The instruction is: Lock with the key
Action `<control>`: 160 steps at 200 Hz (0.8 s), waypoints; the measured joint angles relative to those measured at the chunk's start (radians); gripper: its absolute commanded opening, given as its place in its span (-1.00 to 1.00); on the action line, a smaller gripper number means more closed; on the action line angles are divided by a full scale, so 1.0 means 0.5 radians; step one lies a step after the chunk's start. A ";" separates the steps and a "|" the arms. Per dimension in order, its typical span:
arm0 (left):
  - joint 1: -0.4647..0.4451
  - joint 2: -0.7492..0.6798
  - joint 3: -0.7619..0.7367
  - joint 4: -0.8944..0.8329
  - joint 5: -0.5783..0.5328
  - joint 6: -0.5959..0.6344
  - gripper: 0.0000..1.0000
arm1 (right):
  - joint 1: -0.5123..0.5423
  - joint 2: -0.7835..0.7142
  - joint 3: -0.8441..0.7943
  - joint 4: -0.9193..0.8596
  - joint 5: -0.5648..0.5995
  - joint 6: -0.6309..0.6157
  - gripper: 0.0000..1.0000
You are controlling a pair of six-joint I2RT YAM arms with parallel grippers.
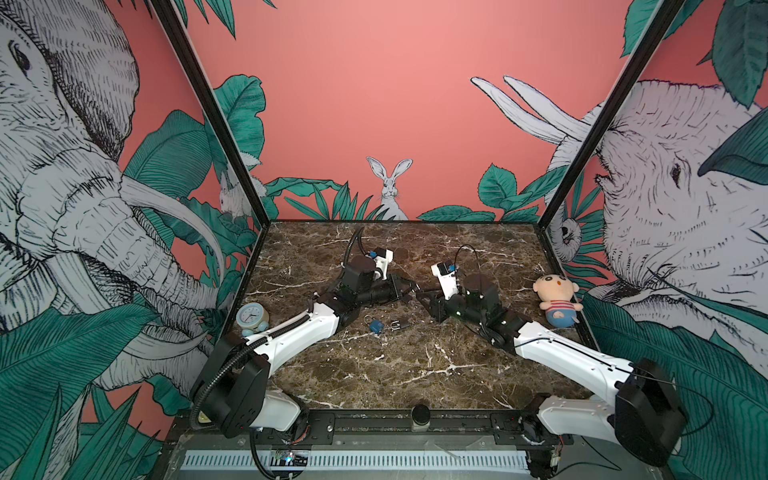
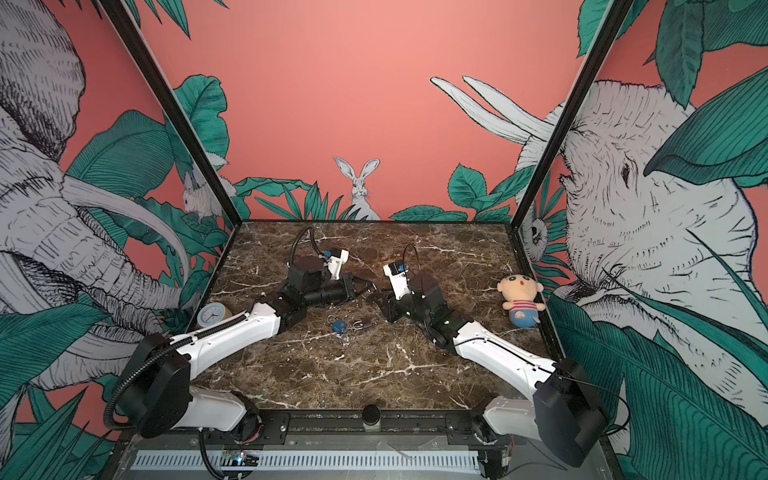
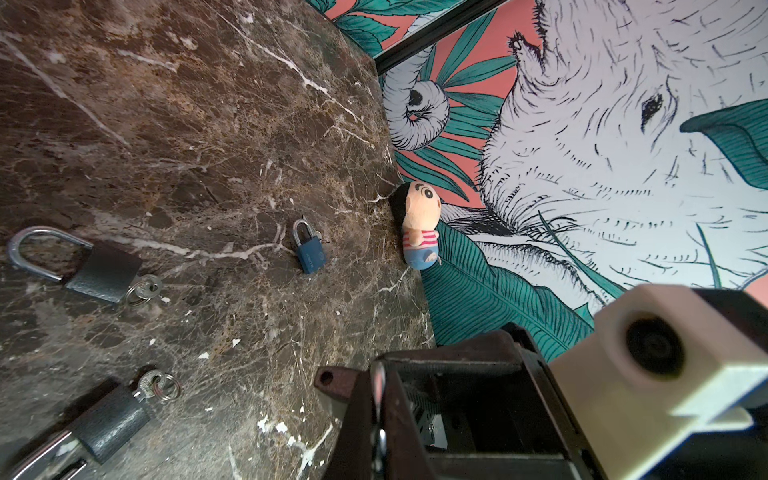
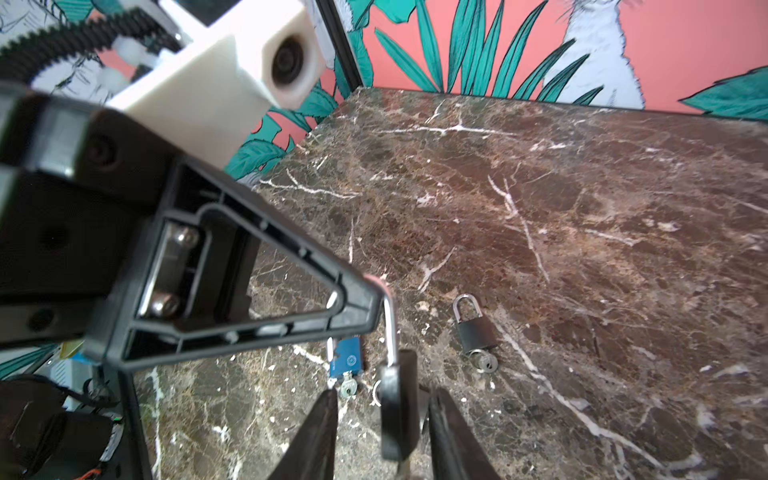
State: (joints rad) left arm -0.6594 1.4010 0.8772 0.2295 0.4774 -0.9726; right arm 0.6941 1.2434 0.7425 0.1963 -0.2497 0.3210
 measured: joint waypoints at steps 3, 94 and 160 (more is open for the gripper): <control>-0.001 0.000 0.003 0.000 0.000 0.000 -1.00 | 0.000 0.002 0.003 0.000 0.005 -0.002 -0.31; -0.002 -0.004 0.015 0.000 -0.008 -0.001 -1.00 | 0.009 0.085 0.033 -0.016 0.052 -0.031 -0.57; -0.002 -0.013 0.015 -0.001 -0.023 -0.008 -1.00 | 0.018 0.094 0.051 -0.027 0.056 -0.050 -0.99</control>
State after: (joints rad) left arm -0.6605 1.3945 0.8848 0.2291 0.4660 -0.9764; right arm 0.7033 1.2903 0.7681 0.1825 -0.2218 0.2958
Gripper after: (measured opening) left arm 0.074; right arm 0.132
